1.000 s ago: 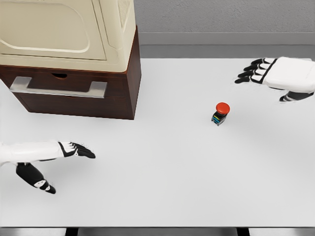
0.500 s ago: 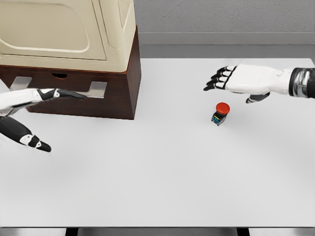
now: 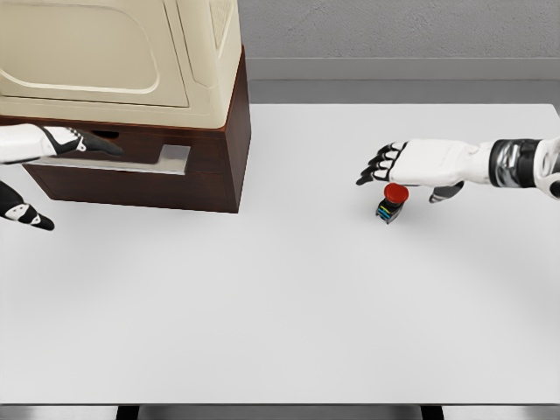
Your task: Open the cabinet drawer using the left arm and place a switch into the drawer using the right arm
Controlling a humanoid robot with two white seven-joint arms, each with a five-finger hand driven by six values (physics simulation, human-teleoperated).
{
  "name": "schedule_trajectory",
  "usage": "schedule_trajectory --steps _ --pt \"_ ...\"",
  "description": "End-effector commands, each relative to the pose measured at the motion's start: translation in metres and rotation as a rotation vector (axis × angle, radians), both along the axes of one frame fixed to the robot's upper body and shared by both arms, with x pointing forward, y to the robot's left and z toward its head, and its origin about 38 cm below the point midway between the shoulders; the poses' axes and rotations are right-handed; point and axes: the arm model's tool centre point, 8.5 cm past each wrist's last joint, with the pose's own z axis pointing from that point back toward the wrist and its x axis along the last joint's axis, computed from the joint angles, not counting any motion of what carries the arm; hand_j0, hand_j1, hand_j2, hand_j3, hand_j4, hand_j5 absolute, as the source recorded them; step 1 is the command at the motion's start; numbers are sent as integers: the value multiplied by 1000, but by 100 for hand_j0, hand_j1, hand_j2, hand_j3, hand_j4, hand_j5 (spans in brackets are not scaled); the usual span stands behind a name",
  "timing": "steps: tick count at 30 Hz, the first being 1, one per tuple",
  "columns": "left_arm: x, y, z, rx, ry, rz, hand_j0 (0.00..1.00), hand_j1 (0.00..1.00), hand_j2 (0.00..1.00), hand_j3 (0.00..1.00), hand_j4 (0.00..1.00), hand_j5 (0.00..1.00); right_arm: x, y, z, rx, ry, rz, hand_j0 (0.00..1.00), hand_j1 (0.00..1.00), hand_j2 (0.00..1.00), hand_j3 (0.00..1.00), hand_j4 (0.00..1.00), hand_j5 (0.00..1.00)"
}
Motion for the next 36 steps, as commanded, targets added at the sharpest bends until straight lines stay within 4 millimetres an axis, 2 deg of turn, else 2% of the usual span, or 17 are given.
schedule_trajectory --steps 1,4,6,12,13,17,26,36 --pt "-3 14 2 58 -3 42 100 100 100 100 100 100 1 1 -5 -3 10 -3 100 100 100 100 100 100" --pt "1 7 -3 39 22 51 100 100 100 100 100 100 1 2 -13 -11 28 -6 100 100 100 100 100 100" --pt "6 4 -20 -136 217 155 100 100 100 100 100 100 3 2 -15 -13 34 -9 100 100 100 100 100 100" --pt "11 -6 -29 -178 286 180 100 100 100 100 100 100 2 4 -22 -22 49 -6 100 100 100 100 100 100" --pt "10 -5 -37 -164 318 200 100 100 100 100 100 100 3 3 -23 -22 52 -10 100 100 100 100 100 100" --pt "12 -4 -42 -170 321 241 100 100 100 100 100 100 4 2 -25 -29 53 -14 100 100 100 100 100 100" --pt "23 20 -44 -151 299 339 100 100 100 100 100 100 7 2 -24 -32 46 -18 100 100 100 100 100 100" --pt "21 19 -45 -117 282 324 100 100 100 100 100 100 7 3 -24 -33 46 -16 100 100 100 100 100 100"
